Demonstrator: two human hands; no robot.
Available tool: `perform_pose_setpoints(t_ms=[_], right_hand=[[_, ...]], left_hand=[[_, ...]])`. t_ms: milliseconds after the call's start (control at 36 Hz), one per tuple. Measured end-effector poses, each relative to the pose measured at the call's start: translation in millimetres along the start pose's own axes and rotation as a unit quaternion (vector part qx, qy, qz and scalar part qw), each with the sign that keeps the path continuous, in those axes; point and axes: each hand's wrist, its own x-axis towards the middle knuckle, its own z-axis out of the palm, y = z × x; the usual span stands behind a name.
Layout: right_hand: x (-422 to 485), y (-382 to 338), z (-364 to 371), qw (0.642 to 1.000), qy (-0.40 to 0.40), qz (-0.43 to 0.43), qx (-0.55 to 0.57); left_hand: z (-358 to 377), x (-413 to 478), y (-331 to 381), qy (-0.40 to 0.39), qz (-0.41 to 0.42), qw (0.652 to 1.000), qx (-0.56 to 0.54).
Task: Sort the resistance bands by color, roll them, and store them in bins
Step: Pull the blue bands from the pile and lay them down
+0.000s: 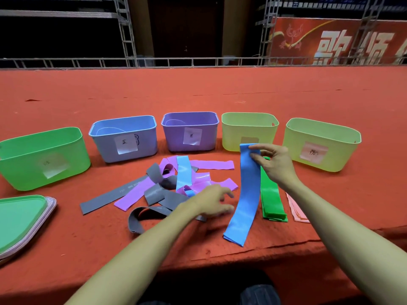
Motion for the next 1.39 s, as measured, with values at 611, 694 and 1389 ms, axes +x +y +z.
perform_pose_setpoints(t_ms=[611, 694, 1389], right_hand=[[19, 58, 70, 0.997, -0.071, 0.019, 0.032], [24, 72, 81, 0.996, -0.082, 0.032, 0.027], [28, 92, 100, 0.993, -0.098, 0.045, 0.038]], left_hand=[[-87, 99, -167, 0.021, -0.145, 0.985, 0.089], [-80, 114, -178, 0.031, -0.145, 0.984, 0.098], [-66, 133, -204, 0.147, -0.192, 0.968, 0.062]])
